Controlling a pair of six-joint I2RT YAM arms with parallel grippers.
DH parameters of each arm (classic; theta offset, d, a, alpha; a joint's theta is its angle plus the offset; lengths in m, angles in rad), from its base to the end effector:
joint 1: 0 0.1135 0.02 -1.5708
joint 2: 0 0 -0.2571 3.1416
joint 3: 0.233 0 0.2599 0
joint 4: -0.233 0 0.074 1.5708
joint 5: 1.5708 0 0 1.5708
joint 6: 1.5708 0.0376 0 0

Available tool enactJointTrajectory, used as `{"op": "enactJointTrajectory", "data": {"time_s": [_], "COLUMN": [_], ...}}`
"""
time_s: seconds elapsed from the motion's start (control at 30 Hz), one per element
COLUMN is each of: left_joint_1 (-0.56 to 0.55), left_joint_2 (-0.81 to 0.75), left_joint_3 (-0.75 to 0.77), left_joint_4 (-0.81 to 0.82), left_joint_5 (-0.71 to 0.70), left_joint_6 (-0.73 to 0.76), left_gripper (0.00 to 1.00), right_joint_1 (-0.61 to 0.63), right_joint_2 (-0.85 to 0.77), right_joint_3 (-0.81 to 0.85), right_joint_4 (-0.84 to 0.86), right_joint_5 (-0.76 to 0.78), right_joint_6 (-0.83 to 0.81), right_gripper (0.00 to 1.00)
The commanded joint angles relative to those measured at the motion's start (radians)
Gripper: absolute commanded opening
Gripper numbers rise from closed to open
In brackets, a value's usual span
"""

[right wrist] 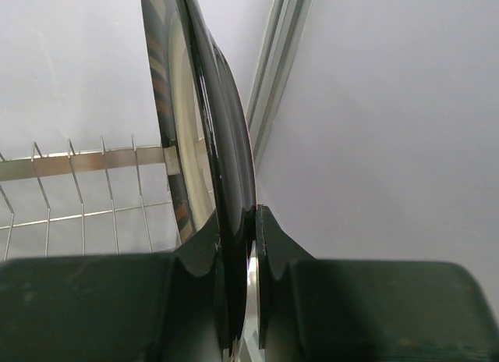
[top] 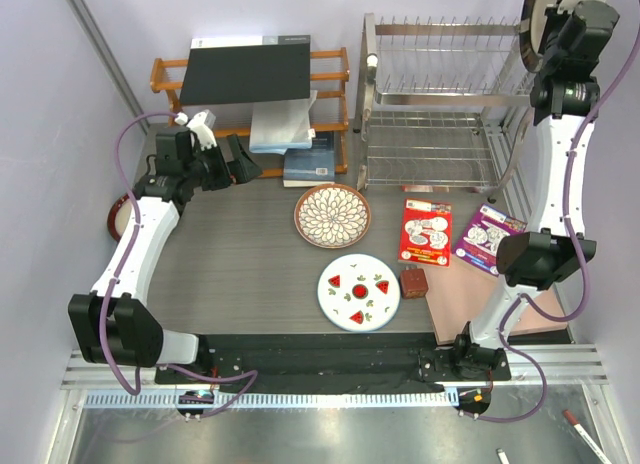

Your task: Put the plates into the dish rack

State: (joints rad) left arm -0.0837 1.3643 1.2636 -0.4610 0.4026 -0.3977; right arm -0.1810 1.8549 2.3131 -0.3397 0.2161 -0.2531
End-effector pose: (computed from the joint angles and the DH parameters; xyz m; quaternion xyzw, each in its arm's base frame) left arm 0.3145 -0.0412 0.3416 -0.0386 0.8623 -0.2829 0.4183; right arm 0.3942 -0.0803 0.5391 0.0568 0.6626 -0.2300 0.7105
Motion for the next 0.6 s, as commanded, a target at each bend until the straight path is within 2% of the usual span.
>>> {"op": "enactJointTrajectory", "data": {"time_s": [0.0,0.57], "left_joint_1": [0.001,0.001], "left_joint_2": [-0.004,0.001], "left_joint_3": [-0.009,-0.026], "left_joint_4": [0.047,0.058], "left_joint_5": [0.021,0.010], "left_joint_6": [-0.013,-0.016], "left_gripper": [1.00,0.99], "right_joint_1": [0.000,0.000], "right_joint_2": [-0.071,-0.112], "right_joint_3": [0.011,-0.130], "right_joint_4": [0.220,0.165], "right_joint_5": [-0.001,-0.040], "right_joint_6": [0.008,0.064], "right_gripper": [0.01,0.01]}}
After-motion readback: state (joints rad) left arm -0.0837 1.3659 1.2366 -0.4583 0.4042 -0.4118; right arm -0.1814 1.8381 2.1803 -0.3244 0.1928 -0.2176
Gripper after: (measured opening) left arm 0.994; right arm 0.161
